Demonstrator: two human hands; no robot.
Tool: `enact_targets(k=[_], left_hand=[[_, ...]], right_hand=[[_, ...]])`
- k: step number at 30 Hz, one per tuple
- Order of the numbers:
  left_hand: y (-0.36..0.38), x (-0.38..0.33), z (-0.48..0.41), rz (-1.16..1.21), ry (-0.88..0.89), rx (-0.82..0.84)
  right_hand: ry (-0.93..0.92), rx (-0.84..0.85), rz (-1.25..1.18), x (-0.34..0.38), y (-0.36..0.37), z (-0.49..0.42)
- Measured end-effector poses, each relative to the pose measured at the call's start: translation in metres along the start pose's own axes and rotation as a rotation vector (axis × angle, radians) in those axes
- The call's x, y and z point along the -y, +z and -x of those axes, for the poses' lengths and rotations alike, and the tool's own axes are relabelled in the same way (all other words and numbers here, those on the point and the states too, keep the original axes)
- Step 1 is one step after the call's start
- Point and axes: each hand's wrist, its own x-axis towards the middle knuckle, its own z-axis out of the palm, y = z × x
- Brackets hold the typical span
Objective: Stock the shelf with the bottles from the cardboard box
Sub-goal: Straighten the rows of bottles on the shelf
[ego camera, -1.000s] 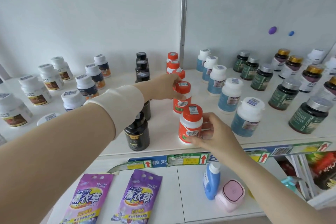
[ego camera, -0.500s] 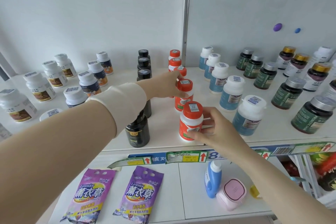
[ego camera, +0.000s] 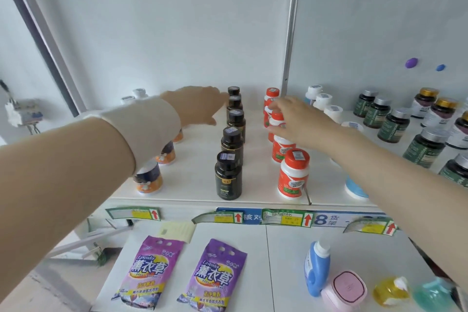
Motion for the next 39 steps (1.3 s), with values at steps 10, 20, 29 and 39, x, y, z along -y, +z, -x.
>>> enact_targets(k=[10, 20, 29, 39], left_hand=[[0.038, 0.027, 0.044, 0.293, 0.076, -0.092], [0.103, -0.02, 0.086, 1.058, -0.052, -0.116], [0.121, -0.047, 0.077, 1.291, -0.062, -0.051], [0.13, -0.048, 0.07, 1.374, -0.065, -0.064]], right_hand=[[0.049, 0.072, 0.208, 0.047, 0.016, -0.012], [0.28, 0.103, -0.21, 0.066, 0.034, -0.016], [0.255, 0.171, -0.215, 0.067, 0.047, -0.032], [0.226, 0.199, -0.358, 0.055, 0.053, -0.04]])
